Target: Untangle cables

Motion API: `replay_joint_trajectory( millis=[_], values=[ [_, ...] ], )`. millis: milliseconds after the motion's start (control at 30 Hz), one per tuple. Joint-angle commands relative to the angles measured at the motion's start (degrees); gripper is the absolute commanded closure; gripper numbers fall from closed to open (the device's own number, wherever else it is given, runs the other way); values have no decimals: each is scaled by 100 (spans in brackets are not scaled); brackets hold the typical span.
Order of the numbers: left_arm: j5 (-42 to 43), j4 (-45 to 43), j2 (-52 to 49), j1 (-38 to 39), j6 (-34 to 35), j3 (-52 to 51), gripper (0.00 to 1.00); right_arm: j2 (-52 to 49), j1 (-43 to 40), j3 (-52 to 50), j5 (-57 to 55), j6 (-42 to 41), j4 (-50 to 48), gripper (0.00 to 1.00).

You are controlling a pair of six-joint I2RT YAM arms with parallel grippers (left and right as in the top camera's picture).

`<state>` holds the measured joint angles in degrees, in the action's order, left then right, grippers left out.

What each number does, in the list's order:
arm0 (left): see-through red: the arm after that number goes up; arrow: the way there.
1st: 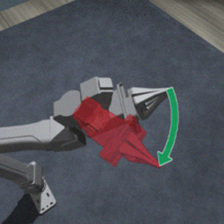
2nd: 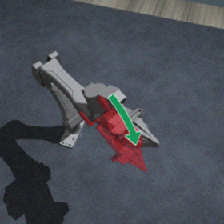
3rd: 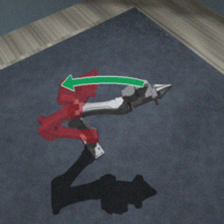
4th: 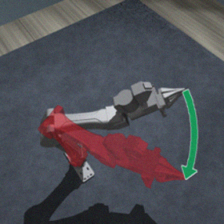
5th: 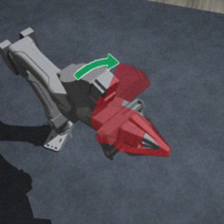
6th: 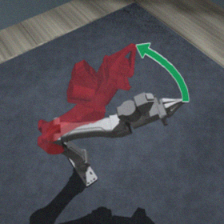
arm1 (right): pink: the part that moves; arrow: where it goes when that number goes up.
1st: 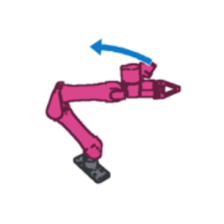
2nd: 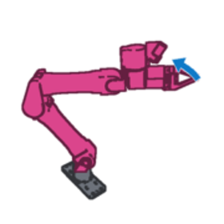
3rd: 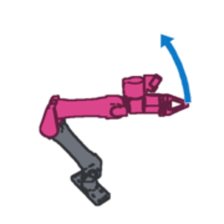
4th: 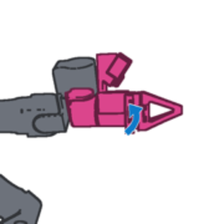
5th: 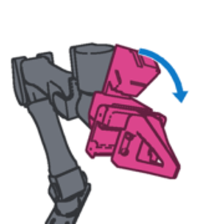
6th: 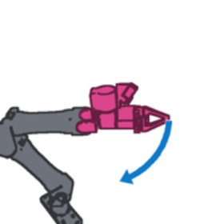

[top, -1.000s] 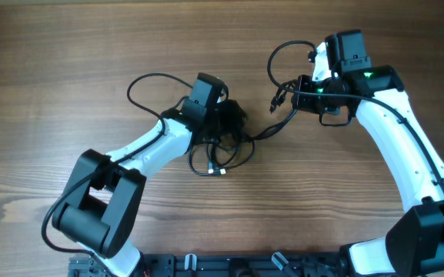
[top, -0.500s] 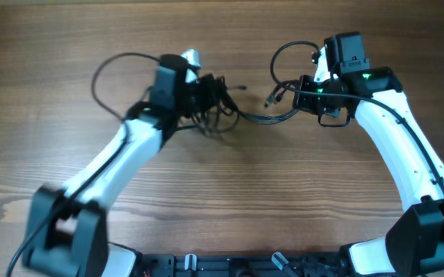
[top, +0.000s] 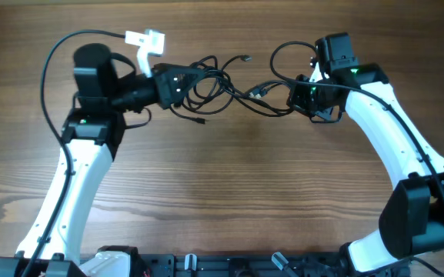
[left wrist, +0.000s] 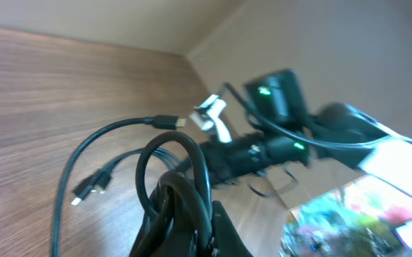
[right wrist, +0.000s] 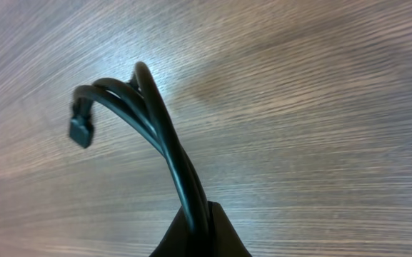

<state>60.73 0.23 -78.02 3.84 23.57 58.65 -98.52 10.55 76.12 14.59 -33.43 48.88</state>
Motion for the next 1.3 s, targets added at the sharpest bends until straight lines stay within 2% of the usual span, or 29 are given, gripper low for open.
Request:
replay_joint_trajectory(
  millis=[0,133,233,300,333,433,533,567,633,767,1067,1267],
  values=[
    [1419,-507,98,-656,-236,94,96,-334,-247,-74,-562,39,83,96],
    [1969,-584,98,-922,-210,94,96,-415,-424,-74,-562,214,42,96],
    [1952,-560,94,-903,-42,94,96,-413,-431,-72,-343,859,-44,94],
    [1869,-398,52,-776,-42,94,96,-411,-431,-59,190,1565,-72,83],
    [1705,-225,17,-691,-44,94,96,-400,-431,-20,527,1897,-46,73],
    [1139,223,-120,-404,-44,94,96,-295,-428,216,1449,2625,140,57],
    [719,468,-240,-92,-31,94,96,11,-367,411,1746,2918,254,51],
    [81,852,-341,157,157,94,96,273,-302,459,1764,2959,240,50],
    [-391,1185,-485,387,240,94,96,492,-245,459,1764,2953,221,47],
    [-787,1311,-940,697,527,94,96,610,-101,446,1762,2887,208,46],
    [-2339,1574,-1609,590,1335,94,96,175,870,402,1482,3064,-341,46],
    [-2566,1899,-1860,560,1598,92,96,-599,1373,402,1482,3042,-866,51]
  ],
)
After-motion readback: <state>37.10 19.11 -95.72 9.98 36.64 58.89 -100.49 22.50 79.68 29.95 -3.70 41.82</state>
